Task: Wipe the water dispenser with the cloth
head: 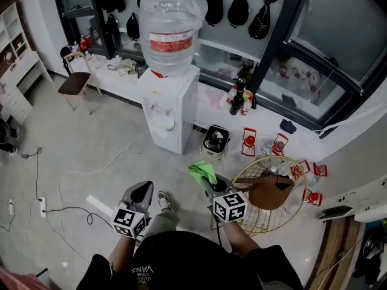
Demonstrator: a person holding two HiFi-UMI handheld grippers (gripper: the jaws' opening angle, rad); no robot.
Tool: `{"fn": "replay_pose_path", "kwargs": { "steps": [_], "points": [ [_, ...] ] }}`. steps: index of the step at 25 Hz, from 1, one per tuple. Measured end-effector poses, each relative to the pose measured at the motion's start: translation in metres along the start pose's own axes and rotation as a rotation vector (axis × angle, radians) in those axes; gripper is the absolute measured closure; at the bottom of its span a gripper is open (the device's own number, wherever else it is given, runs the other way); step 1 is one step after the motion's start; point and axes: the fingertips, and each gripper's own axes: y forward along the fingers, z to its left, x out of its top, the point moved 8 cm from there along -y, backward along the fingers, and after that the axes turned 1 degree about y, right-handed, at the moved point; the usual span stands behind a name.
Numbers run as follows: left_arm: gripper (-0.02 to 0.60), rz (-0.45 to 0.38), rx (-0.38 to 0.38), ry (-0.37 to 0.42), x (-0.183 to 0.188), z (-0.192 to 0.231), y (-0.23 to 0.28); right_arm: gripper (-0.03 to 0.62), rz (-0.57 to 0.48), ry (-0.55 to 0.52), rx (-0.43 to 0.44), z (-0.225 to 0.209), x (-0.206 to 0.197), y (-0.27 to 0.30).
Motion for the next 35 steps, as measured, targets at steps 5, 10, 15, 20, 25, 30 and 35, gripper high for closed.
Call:
{"fn": "replay_pose_path", "kwargs": {
  "steps": [5,10,15,20,25,30,35],
  "points": [
    [0.580,0.025,-0.067,0.013,0.012,0.040,0.056,0.500,-0.007,0.040,-0.062,-0.018,0.015,0.035],
    [0.580,0.036,-0.149,0.033,0.029,0.084,0.122,0.500,-0.013,0.066,-0.129,-0.039,0.036,0.081],
    [0.580,0.054,-0.271,0.062,0.042,0.121,0.188,0.500,-0.006,0.090,-0.207,-0.058,0.051,0.128],
    [0.580,0.052,-0.372,0.069,0.049,0.144,0.231,0.500,0.005,0.109,-0.264,-0.068,0.064,0.162],
    [0.580,0.052,-0.397,0.036,0.043,0.156,0.249,0.500,0.042,0.089,-0.272,-0.074,0.071,0.190],
    [0.580,0.050,-0.373,0.022,0.041,0.166,0.264,0.500,0.068,0.072,-0.236,-0.091,0.076,0.223],
    [0.580,0.066,-0.328,0.024,0.039,0.174,0.286,0.500,0.089,0.047,-0.193,-0.116,0.084,0.256]
  ]
}}
